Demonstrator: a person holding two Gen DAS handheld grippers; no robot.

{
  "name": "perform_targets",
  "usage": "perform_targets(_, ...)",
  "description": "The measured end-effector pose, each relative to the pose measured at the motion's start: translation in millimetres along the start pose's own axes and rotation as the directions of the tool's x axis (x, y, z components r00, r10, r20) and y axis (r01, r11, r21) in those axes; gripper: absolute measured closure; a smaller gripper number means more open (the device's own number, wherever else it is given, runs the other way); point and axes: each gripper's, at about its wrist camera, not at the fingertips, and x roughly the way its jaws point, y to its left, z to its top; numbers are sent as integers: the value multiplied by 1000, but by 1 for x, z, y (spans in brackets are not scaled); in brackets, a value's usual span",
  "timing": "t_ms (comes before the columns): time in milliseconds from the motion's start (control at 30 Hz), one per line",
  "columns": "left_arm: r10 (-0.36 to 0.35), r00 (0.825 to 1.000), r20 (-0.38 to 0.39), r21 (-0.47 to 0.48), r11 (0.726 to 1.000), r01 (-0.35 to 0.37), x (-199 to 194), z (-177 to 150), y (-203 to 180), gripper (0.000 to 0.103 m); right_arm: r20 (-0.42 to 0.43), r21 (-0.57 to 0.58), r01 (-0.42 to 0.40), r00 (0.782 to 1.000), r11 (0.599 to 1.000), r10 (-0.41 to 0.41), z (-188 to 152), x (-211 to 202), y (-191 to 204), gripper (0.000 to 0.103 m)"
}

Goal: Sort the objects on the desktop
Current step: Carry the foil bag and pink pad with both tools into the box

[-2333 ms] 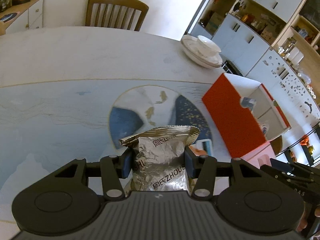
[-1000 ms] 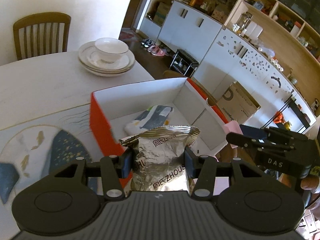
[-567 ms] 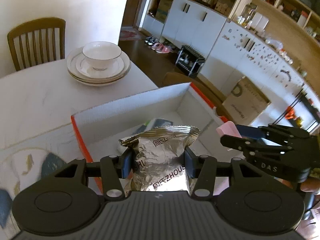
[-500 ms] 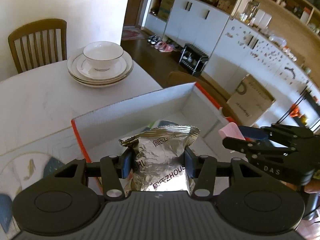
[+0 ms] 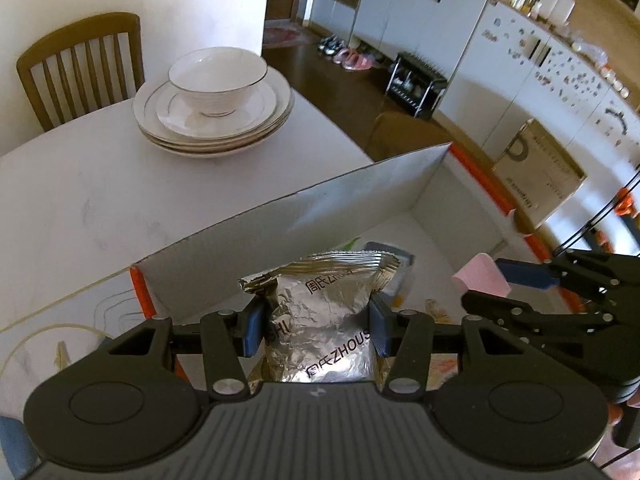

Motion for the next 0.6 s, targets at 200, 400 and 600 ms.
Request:
perform_targets(200,28,999,-42,17,999,-27,15,-2,4,53,-67,-7,-9,998,1000,8,-4,17,5,63)
perform_targets(400,42,996,-73,77,996,-36,24,-4,-4,52,-112,-32,-4,994,999,1,-3,27,10,63)
perform_targets(600,40,993,-109,101,995,-29,31,-9,-10,52,-136,-51,-10,991,999,3,-4,33,12,63)
